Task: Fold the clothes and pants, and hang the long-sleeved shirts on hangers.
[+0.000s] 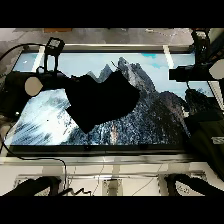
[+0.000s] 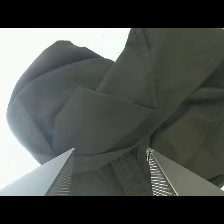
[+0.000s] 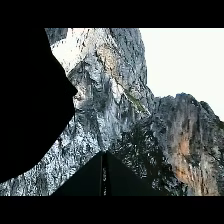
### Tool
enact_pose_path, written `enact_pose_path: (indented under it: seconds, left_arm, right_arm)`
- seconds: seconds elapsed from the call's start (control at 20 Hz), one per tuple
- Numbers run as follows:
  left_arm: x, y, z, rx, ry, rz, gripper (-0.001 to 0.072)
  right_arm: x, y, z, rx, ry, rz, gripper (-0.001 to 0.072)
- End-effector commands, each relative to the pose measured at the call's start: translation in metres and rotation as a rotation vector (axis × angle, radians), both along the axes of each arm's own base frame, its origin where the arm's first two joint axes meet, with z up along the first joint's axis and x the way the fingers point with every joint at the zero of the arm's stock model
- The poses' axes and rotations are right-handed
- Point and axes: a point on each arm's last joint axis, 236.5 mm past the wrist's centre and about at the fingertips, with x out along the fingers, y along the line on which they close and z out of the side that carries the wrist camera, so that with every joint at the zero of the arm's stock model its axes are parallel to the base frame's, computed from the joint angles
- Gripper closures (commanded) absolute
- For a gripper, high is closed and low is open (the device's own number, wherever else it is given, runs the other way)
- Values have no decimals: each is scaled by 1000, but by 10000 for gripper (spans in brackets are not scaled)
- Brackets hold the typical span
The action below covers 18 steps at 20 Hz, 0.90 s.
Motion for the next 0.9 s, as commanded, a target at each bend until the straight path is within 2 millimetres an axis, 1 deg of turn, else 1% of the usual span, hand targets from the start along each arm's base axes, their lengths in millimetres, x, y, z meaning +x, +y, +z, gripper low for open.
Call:
enact_pose_path:
  seconds: [0.0, 0.65, 0.75, 0.8, 0.85]
  left_arm:
    - [0, 0, 0, 0, -1, 0, 223]
    - [0, 0, 0, 0, -1, 0, 224]
    - [0, 0, 0, 0, -1, 0, 224]
    - [0, 0, 0, -1, -1, 1, 224]
    - [0, 0, 0, -2, 0, 0, 223]
  right_arm:
    - [0, 0, 0, 0, 0, 1, 688]
    - [0, 1, 0, 4, 0, 2, 688]
    - [4, 6, 4, 29, -20, 8, 688]
    - [6, 12, 7, 57, -37, 14, 687]
    - [10, 23, 12, 108, -57, 27, 688]
